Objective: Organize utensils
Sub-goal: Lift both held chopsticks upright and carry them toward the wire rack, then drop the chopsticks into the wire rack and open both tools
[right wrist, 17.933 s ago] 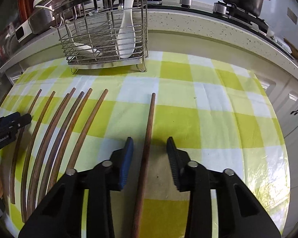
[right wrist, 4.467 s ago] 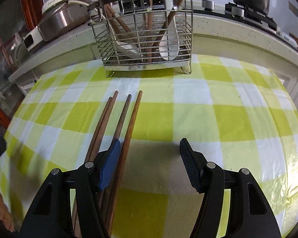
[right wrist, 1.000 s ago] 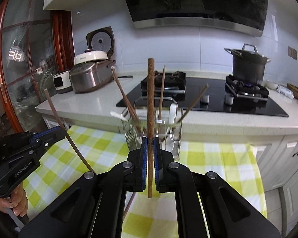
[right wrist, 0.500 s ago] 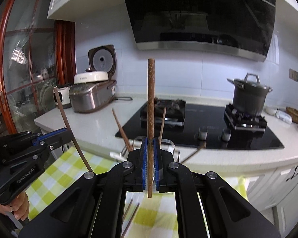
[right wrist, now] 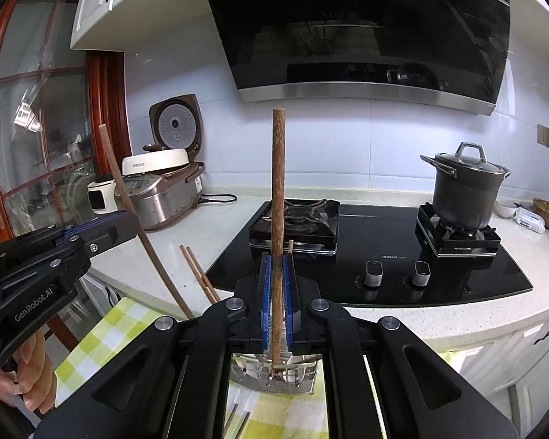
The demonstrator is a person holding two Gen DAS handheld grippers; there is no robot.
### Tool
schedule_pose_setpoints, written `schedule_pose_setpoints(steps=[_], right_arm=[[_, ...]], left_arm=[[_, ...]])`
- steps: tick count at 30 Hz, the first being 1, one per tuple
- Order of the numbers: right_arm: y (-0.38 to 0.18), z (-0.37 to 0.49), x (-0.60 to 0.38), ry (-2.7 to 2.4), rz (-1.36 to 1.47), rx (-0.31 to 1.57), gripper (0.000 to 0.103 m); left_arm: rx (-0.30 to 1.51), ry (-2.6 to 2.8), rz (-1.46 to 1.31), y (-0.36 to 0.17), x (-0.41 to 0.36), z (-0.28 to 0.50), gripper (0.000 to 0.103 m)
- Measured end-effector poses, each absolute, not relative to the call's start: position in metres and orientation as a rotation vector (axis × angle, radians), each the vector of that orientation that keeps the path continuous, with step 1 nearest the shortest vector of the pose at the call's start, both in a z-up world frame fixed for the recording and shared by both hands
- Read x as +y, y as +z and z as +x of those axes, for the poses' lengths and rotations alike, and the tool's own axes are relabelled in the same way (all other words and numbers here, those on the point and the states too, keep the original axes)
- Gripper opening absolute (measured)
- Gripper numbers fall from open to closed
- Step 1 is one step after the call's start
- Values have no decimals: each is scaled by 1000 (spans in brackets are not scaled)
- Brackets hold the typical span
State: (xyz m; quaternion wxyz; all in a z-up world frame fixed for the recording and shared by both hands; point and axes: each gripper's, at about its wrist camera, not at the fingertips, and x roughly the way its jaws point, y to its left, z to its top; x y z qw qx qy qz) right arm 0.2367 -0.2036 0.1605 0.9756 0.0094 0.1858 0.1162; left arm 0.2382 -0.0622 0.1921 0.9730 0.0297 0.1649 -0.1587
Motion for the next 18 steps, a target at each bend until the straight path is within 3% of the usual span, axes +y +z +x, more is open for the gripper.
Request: schedule_pose_setpoints(steps=[9, 18], right_arm=[[160, 263, -214, 247, 54, 365, 7], [144, 291, -207, 238, 50, 377, 7]], left_arm=[[405, -309, 0, 141, -57, 291, 5], [407, -297, -7, 127, -52, 311, 5]])
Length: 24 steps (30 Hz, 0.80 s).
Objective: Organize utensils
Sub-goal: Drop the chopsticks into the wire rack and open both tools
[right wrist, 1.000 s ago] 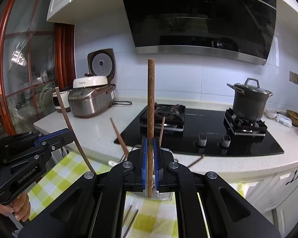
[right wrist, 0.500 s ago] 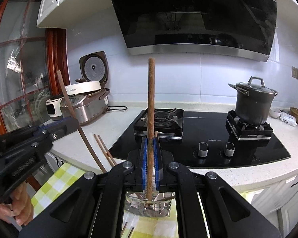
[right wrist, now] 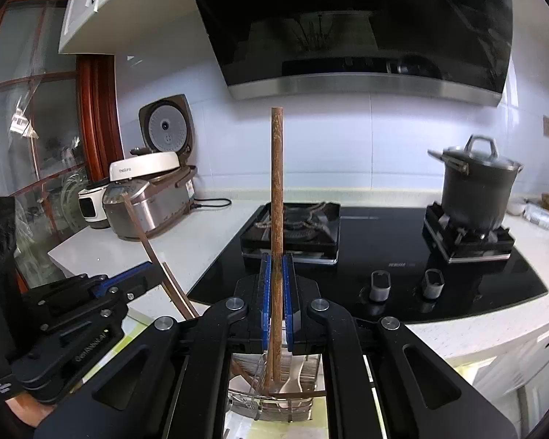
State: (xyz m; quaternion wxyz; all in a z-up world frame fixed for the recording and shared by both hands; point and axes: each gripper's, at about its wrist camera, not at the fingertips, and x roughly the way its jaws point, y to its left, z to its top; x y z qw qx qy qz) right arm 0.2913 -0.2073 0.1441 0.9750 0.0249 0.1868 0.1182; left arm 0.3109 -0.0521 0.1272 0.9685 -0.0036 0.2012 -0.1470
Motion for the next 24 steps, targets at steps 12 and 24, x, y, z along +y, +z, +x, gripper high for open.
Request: schedule_pose_setpoints(steps=[12, 24], right_arm=[[71, 319, -196, 234, 43, 494, 8], [72, 283, -209, 221, 60, 476, 41]], left_arm=[[481, -303, -8, 75, -55, 324, 5], [476, -243, -28, 64, -32, 296, 45]])
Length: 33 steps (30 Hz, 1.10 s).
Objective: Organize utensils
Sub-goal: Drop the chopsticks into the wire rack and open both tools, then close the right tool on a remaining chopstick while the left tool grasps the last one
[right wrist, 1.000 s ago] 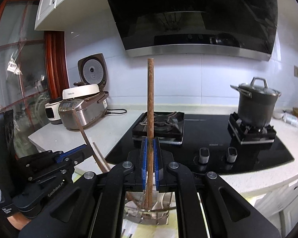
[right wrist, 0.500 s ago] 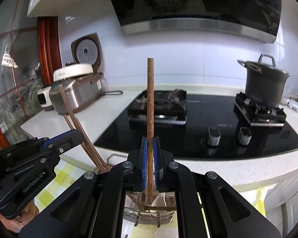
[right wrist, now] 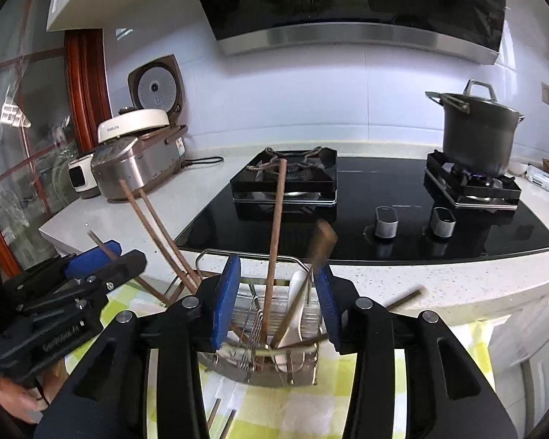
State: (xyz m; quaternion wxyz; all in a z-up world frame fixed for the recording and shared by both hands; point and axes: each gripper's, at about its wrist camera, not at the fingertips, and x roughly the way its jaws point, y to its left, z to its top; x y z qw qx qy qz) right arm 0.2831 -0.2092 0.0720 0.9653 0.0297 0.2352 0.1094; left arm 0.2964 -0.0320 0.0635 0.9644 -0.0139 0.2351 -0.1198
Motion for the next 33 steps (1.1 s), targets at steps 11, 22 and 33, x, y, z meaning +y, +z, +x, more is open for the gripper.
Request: schedule_pose_setpoints(steps=[11, 22, 33], right_arm=[[55, 201, -229, 258, 118, 459, 41], [-18, 157, -204, 262, 108, 598, 41], [-100, 171, -163, 234, 62, 796, 41]], left_arm=[[475, -145, -56, 38, 9, 211, 86], [536, -100, -50, -21, 24, 132, 93], [560, -72, -9, -51, 39, 102, 96]])
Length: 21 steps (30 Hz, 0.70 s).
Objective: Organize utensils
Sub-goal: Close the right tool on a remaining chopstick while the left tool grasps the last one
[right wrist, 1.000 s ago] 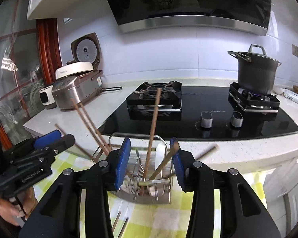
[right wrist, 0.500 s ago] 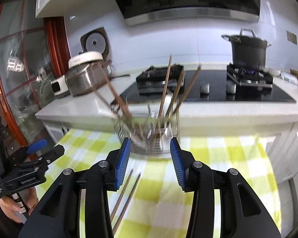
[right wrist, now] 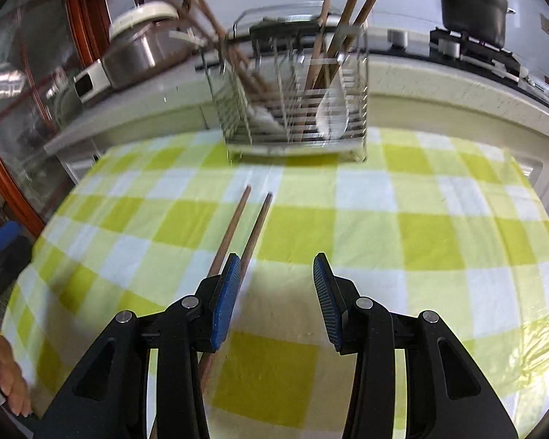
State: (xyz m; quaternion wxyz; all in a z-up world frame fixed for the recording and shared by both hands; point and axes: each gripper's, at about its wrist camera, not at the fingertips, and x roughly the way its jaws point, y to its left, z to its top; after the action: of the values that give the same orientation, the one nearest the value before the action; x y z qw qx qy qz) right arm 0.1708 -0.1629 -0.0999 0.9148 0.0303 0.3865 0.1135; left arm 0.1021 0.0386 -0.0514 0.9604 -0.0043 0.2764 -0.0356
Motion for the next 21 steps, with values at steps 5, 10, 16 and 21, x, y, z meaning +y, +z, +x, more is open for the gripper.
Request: schedule_pose_setpoints(steps=[5, 10, 16, 21], right_arm=[[-110, 180, -151, 211, 51, 826, 41], [-116, 190, -139, 186, 31, 863, 41], [-118, 193, -123, 142, -59, 876, 35], [-119, 189, -122, 157, -85, 869, 8]], left_arm=[[573, -76, -26, -58, 50, 103, 96], [576, -79, -27, -61, 57, 105, 96], [586, -74, -65, -63, 68, 109, 96], [612, -86, -67, -68, 62, 114, 96]])
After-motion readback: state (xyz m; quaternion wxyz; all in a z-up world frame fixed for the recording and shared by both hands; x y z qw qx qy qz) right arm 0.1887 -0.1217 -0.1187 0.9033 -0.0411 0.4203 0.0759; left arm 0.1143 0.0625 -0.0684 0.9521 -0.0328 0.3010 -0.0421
